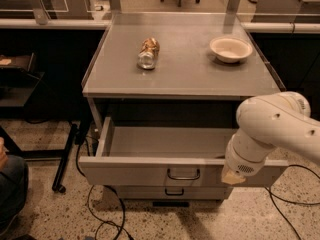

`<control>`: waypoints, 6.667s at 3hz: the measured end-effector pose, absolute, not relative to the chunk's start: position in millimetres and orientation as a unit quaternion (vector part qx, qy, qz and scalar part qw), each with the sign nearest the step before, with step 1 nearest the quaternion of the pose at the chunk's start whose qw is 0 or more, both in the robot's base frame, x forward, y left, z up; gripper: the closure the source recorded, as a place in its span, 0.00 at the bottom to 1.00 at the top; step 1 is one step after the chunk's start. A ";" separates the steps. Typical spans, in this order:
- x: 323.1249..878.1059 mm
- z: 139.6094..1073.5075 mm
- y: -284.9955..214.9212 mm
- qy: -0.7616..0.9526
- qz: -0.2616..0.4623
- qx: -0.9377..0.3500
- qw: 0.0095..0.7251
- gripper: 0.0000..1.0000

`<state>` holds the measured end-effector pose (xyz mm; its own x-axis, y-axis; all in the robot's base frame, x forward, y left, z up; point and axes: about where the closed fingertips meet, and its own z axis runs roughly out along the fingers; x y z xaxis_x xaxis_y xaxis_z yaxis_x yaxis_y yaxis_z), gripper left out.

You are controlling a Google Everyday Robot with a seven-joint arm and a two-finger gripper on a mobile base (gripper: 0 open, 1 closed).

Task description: Close top drawer

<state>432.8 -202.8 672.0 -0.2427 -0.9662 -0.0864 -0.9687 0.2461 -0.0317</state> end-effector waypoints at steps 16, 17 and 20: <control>531.4 654.5 -211.7 0.823 -0.066 -0.559 0.072 0.58; 531.4 654.5 -211.7 0.823 -0.066 -0.559 0.072 0.34; 531.3 654.4 -211.7 0.823 -0.066 -0.559 0.072 0.00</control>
Offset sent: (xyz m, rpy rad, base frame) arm 0.0576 0.0131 -0.0162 -0.0542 -0.0913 -0.0243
